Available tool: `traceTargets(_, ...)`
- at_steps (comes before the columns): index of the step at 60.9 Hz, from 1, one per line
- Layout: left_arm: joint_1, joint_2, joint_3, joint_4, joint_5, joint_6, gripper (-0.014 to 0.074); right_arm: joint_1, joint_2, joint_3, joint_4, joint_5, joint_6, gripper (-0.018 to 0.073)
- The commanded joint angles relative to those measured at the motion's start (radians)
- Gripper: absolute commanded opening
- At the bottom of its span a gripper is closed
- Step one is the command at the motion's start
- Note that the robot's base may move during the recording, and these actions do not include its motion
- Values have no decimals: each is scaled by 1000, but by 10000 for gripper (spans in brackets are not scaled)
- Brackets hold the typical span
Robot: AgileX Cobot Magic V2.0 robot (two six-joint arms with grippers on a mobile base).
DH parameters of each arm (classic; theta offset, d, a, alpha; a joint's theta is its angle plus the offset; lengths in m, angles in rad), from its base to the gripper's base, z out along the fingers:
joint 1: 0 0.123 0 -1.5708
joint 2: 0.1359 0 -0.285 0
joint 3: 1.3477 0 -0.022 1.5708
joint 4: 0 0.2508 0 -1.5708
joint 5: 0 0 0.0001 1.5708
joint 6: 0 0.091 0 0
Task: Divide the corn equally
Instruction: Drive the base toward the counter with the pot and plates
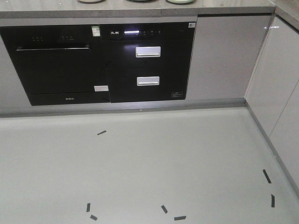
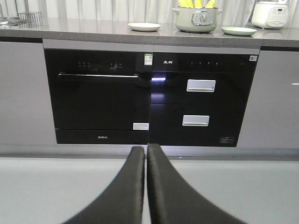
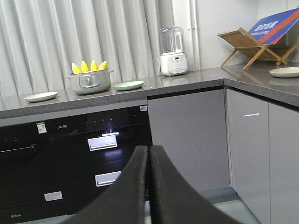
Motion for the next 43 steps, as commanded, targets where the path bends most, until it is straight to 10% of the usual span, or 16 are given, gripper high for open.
traceTargets(1, -3, -5, -29, -9, -71, -2, -6, -6, -6, 18, -5, -76, -1, -2)
traceTargets(43, -3, -5, -29, -9, -71, -2, -6, -6, -6, 18, -5, -76, -1, -2)
